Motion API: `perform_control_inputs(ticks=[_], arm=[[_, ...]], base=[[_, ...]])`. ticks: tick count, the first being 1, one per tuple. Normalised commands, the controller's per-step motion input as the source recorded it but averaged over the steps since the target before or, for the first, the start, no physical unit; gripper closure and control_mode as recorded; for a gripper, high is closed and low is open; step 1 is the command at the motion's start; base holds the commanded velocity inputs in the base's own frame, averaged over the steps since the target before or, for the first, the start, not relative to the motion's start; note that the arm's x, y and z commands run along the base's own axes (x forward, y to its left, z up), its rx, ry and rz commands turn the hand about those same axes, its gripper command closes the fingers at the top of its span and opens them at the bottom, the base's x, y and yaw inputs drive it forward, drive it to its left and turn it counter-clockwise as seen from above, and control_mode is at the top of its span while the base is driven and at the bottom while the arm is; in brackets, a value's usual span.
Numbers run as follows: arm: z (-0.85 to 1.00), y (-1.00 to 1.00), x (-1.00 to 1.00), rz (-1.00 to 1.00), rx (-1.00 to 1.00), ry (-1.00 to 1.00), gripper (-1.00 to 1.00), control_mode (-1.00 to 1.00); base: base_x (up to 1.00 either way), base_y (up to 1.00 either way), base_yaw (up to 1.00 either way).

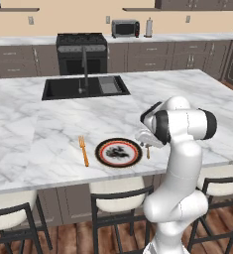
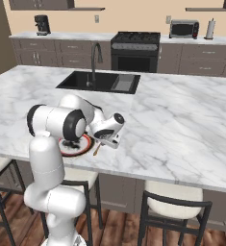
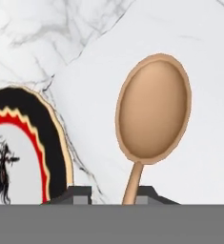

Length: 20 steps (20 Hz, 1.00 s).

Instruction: Take the fork and place it on the left side of the plate. Then take the spoon and place it on the right side of the plate. Make sure they're directly next to the plate.

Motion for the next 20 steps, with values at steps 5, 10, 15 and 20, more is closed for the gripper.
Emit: perform_control_inputs(ticks=[5, 10, 15, 20], arm=[[0.01, 0.0, -0.03, 0.0, 0.07, -0.01, -1.0, -1.0], [0.27, 0.0, -0.1, 0.0, 0.07, -0.03, -1.0, -1.0], [0.5, 0.0, -0.36, -0.05, -0.01, 0.01, -1.0, -1.0], [0.81, 0.0, -0.52, -0.1, -0.1, 0.04, -1.0, -1.0]], base=[[0.0, 0.0, 0.0], [0.0, 0.0, 0.0], [0.0, 0.0, 0.0], [0.0, 0.0, 0.0]])
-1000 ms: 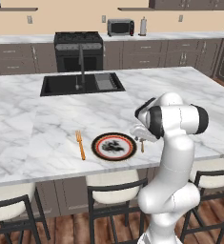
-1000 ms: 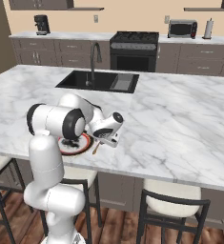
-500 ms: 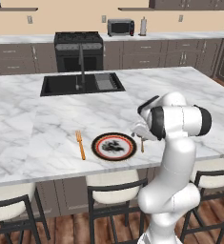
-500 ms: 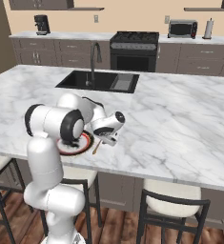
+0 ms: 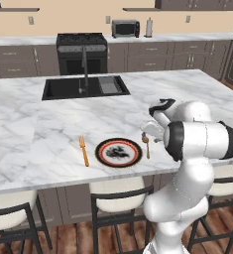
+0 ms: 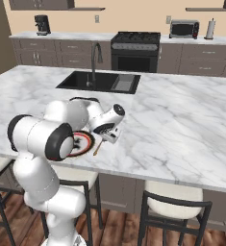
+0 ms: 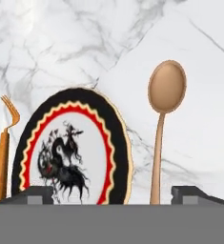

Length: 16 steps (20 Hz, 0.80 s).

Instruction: Take the fork and place it on the left side of the plate. Then take the spoon and place it on the right side of the plate. Make sure they're directly next to the plate.

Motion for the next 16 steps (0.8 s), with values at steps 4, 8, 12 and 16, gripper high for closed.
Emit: perform_control_inputs(ticks=[4, 8, 12, 16], arm=[[0.87, 0.01, -0.8, -0.07, -0.19, 0.01, -1.0, -1.0], [1.0, 0.09, -0.96, 0.0, -0.26, 0.0, -1.0, -1.0], [0.85, 0.33, -1.0, 0.0, -0.27, 0.0, -1.0, -1.0], [0.78, 0.28, -1.0, 0.0, -0.27, -0.04, -1.0, -1.0]], base=[[0.0, 0.0, 0.0], [0.0, 0.0, 0.0], [0.0, 0.0, 0.0], [0.0, 0.0, 0.0]])
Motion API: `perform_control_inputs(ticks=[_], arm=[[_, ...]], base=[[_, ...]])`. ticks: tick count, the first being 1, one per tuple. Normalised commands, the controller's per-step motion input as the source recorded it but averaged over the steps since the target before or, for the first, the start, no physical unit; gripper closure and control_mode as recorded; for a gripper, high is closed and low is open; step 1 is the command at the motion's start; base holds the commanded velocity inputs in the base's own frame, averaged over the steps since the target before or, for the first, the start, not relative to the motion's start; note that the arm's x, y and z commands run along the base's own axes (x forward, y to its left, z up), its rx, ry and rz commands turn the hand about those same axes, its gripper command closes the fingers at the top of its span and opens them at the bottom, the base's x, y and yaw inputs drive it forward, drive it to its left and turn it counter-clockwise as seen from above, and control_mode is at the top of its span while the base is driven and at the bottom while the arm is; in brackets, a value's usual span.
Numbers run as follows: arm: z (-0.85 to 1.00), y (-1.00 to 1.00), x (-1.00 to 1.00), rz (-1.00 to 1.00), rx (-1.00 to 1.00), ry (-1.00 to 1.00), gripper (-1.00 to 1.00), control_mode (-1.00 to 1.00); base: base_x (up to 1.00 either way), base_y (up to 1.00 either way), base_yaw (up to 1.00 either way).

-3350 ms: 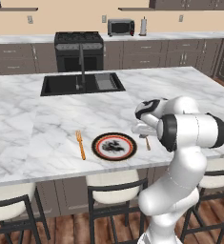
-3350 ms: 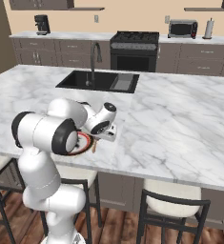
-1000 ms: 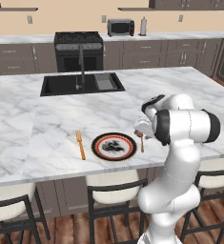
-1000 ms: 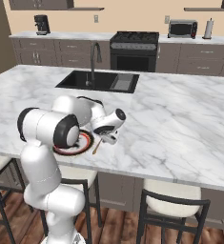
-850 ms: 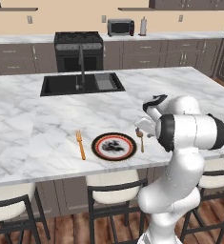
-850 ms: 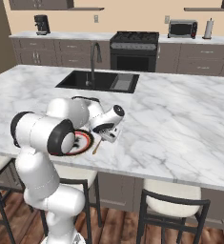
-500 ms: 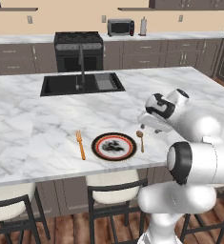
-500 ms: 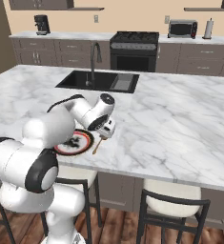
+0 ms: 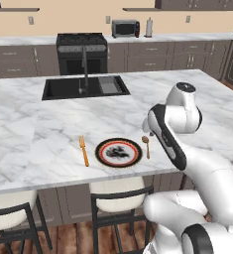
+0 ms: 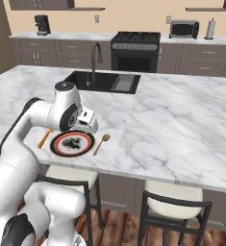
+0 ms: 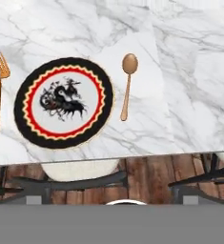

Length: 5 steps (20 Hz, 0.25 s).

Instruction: Take the fork and place it on the left side of the plate. Then take the spoon and place it on the right side of the plate. Make sure they're directly next to the plate.

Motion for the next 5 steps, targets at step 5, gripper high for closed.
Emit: perform_control_inputs(ticks=[5], arm=[[0.48, 0.1, -1.0, 0.0, -0.11, -0.39, -1.0, -1.0]], base=[[0.0, 0.0, 0.0]])
